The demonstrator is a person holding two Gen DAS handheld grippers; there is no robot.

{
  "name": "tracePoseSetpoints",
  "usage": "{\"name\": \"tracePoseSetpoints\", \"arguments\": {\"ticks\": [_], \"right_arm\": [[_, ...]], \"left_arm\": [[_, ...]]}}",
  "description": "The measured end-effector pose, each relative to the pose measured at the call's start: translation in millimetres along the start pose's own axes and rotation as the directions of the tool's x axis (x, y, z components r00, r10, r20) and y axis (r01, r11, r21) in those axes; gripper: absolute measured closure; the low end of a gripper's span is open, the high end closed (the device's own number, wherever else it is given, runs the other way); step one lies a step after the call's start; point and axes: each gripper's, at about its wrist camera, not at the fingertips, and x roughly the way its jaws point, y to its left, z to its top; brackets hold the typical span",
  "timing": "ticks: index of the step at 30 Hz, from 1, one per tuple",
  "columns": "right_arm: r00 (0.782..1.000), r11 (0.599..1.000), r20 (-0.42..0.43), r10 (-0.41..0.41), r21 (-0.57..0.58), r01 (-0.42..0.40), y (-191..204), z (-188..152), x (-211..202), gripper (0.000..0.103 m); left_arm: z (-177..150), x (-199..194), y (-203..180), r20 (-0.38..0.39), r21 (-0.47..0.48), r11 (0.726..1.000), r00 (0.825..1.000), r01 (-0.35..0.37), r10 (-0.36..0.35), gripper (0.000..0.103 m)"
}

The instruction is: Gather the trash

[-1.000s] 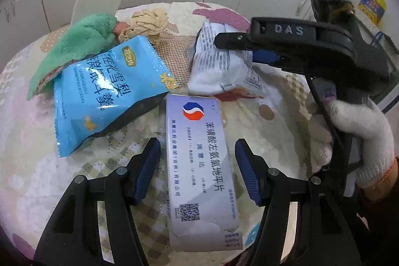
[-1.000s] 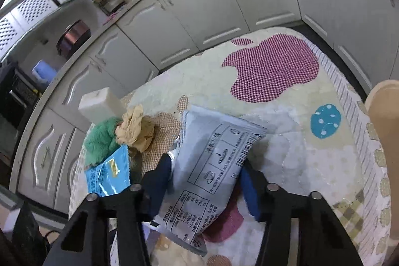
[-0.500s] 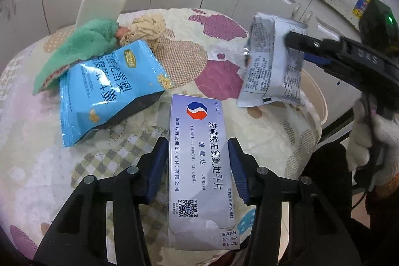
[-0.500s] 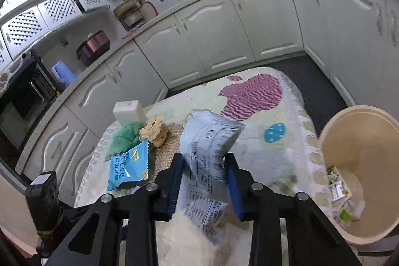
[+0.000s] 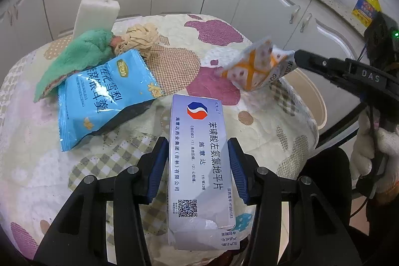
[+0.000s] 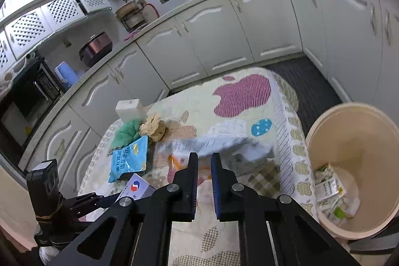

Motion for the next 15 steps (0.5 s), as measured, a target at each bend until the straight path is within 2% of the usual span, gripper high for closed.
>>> {"name": "tracePoseSetpoints", "arguments": {"ticks": [2, 3, 4, 5, 9, 12, 15], "right_arm": [[0.999, 0.998, -0.054, 0.002, 0.055, 0.001, -10, -3, 9, 0.091], [0.997, 0.997, -0.072, 0.006, 0.078, -0.001, -13, -5, 11, 0.08], [0.996, 0.994, -0.082, 0.018, 0.11, -0.009, -18, -8, 12, 0.063], [0.996, 0.99, -0.08, 0.034, 0.138, -0.023, -22, -10, 12, 0.056], [0.993, 0.972, -0.056, 0.102, 0.216, -0.088, -27, -11, 7, 0.051], [0.995, 0.976, -0.055, 0.088, 0.205, -0.075, -21, -8, 8, 0.035], [0.996, 0.973, -0.056, 0.073, 0.221, -0.059, -20, -6, 14, 0.034]], "left_arm": [[-1, 1, 1, -0.002, -0.004, 1.0, 1.0, 0.0, 0.0, 0.056], [-1, 3, 1, -0.005, -0.007, 1.0, 1.0, 0.001, -0.001, 0.056], [-1, 3, 2, -0.008, -0.009, 1.0, 1.0, 0.002, -0.002, 0.056], [-2, 4, 3, -0.01, -0.011, 1.0, 1.0, 0.002, -0.002, 0.056], [-2, 7, 7, -0.016, -0.022, 1.0, 1.0, 0.006, -0.006, 0.056], [-2, 7, 8, -0.015, -0.026, 1.0, 1.0, 0.01, -0.011, 0.056], [-3, 9, 10, -0.017, -0.031, 0.999, 1.0, 0.015, -0.015, 0.056]]}}
